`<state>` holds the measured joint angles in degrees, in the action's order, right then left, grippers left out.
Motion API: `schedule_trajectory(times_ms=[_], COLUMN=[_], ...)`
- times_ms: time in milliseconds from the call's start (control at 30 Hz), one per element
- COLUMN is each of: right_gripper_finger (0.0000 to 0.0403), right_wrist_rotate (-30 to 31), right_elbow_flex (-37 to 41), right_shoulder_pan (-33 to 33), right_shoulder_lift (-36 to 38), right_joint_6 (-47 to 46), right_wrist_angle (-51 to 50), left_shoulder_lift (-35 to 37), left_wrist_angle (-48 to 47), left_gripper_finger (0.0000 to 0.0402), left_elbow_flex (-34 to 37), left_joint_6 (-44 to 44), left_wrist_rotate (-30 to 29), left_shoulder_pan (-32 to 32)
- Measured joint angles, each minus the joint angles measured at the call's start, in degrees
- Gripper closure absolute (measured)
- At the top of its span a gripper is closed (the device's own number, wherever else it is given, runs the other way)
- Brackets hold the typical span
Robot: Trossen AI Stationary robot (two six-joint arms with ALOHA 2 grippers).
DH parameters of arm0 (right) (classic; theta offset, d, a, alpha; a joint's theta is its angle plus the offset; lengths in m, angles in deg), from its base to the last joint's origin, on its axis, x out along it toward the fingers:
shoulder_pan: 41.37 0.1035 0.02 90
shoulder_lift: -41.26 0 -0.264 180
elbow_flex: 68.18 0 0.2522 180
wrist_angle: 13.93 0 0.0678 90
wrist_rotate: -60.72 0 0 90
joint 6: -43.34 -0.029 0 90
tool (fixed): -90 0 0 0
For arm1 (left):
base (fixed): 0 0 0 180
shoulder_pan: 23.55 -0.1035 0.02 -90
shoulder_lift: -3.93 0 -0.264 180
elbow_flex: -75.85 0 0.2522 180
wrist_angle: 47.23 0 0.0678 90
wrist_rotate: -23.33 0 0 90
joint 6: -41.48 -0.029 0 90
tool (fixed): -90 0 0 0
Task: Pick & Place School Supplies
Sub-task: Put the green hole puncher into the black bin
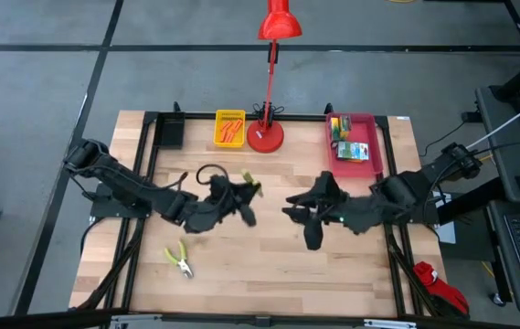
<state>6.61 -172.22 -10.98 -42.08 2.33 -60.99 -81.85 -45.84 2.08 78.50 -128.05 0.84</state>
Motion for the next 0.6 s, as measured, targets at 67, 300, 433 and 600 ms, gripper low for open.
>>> schedule_trajectory(times_ms=[67, 300, 433, 600], right_gripper_finger=[0.0258, 0.0258, 0.0258, 0.0258], right_wrist_rotate=[1.22, 5.54, 7.62, 10.96], right_elbow_flex=[0.00, 0.01, 0.05, 0.07], right_shoulder_pan=[1.35, 6.70, 10.49, 16.51], right_shoulder_lift=[0.01, 0.01, 0.01, 0.01], right_joint_6=[-2.73, -13.56, -23.10, -37.31], right_wrist_angle=[-4.71, -18.94, -29.05, -39.56], left_shoulder_lift=[0.00, 0.71, 2.40, 4.68], left_wrist_angle=[-2.40, -12.21, -21.57, -35.73], left_gripper_finger=[0.0372, 0.0372, 0.0372, 0.0373], left_elbow_flex=[0.00, 0.00, -0.02, -0.02], left_joint_6=[1.94, 10.86, 16.54, 18.38], left_wrist_rotate=[-0.58, -6.74, -3.30, 11.31], left_shoulder_pan=[-2.33, -11.10, -18.63, -31.04])
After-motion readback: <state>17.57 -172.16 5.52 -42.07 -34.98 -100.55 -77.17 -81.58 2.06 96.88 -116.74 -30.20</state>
